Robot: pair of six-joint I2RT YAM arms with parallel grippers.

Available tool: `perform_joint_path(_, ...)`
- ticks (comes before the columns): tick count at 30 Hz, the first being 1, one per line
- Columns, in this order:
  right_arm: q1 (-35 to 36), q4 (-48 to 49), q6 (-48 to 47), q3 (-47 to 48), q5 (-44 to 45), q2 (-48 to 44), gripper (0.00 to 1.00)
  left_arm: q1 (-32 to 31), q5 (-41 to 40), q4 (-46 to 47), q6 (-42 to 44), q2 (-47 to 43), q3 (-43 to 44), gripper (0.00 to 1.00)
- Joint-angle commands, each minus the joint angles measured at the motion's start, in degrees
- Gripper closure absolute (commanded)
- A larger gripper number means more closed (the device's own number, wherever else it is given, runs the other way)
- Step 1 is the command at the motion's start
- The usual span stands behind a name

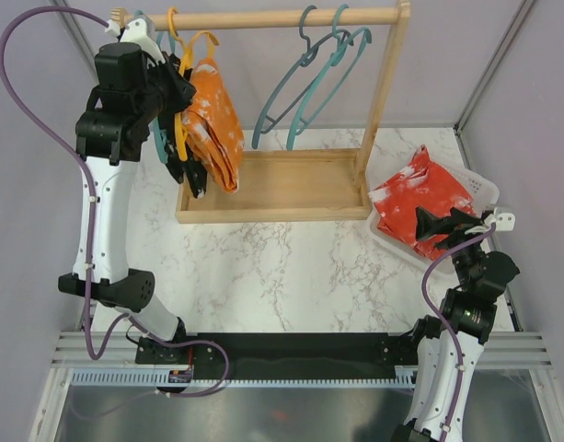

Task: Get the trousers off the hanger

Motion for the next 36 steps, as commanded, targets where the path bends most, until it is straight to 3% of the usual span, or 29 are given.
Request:
perform_joint_path(1,-0.19,2.56,0.52,-0.21,-0.28,-0.50,0.02,0.26,4.53,1.75,-3.16,0.43,6.81,0.98)
perform_joint_path(4,-0.28,2.56,0.53,-0.29,-0.28,-0.41,0.02,0.17,6.02,3.94,-4.66,0.53,10.86,0.98)
perform_joint_path(20,-0.45,2.74,0.44,-0.56,-0.37,-0.41,0.02,0.26,14.90,13.97,-10.02,-2.11,10.69,0.98)
perform_joint_path(36,-0.54,3.79,0.52,-1.26,-2.48,-1.29,0.02,0.17,19.56,19.25,-10.20,-6.50,4.64,0.98)
